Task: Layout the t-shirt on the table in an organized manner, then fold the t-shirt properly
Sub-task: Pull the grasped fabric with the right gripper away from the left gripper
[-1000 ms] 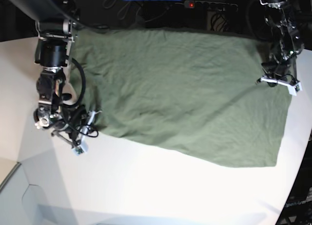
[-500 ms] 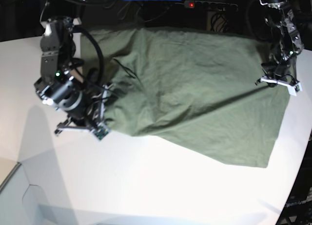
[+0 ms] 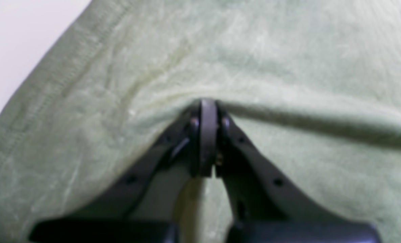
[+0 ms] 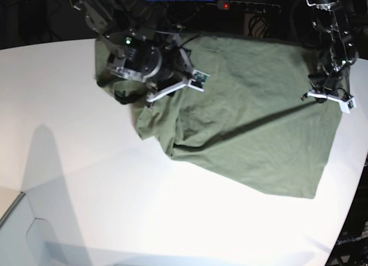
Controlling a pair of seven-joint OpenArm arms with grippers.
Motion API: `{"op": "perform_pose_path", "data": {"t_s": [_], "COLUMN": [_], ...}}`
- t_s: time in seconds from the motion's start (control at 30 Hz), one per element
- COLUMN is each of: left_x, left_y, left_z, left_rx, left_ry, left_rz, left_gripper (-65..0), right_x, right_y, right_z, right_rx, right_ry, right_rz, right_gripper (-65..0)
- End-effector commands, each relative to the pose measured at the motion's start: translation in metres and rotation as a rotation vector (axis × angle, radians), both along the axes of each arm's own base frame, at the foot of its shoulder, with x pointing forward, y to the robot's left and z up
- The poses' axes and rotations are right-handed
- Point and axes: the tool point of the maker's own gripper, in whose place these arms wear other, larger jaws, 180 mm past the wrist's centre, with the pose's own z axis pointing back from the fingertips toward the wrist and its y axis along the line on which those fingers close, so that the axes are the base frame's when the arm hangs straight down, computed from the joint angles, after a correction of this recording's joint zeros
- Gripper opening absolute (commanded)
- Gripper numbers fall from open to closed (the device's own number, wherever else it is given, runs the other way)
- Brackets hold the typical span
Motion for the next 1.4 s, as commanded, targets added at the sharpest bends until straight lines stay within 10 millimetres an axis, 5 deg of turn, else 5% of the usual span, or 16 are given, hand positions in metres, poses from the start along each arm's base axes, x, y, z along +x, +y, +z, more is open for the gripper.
{"op": "perform_pose_path", "data": {"t_s": [0.0, 0.13, 0.4, 0.5, 0.67, 0.93, 1.37], "left_x": [-0.01, -0.011, -0.011, -0.011, -0.011, -0.01, -0.01], "left_y": [-0.001, 0.0, 0.0, 0.0, 0.0, 0.0, 0.0], "left_z": [-0.009, -0.008, -0.008, -0.008, -0.008, -0.008, -0.008], "left_rx": [-0.01, -0.01, -0.01, -0.01, -0.01, -0.01, -0.011], "left_ry": [0.062, 0.061, 0.061, 0.061, 0.061, 0.06, 0.059], "left_rz": [-0.002, 0.0, 0.0, 0.0, 0.0, -0.001, 0.001], "left_gripper": [-64.9, -64.9, -64.9, -64.9, -64.9, -64.9, -64.9], "right_x": [0.005, 0.015, 0.106, 0.128, 0.149, 0.177, 0.168], "right_y": [0.004, -0.011, -0.107, -0.126, -0.133, -0.111, -0.1], "right_z": [0.01, 0.013, 0.064, 0.072, 0.039, 0.0, -0.055], "right_rx": [0.026, 0.003, -0.01, -0.015, -0.046, 0.012, 0.085], "right_ry": [-0.029, -0.058, -0.246, -0.271, -0.163, -0.017, 0.125], "right_rz": [0.002, -0.023, -0.363, -0.423, -0.444, -0.453, -0.457], "right_gripper": [-39.3, -37.8, -37.7, -37.6, -37.6, -37.8, -41.2]}}
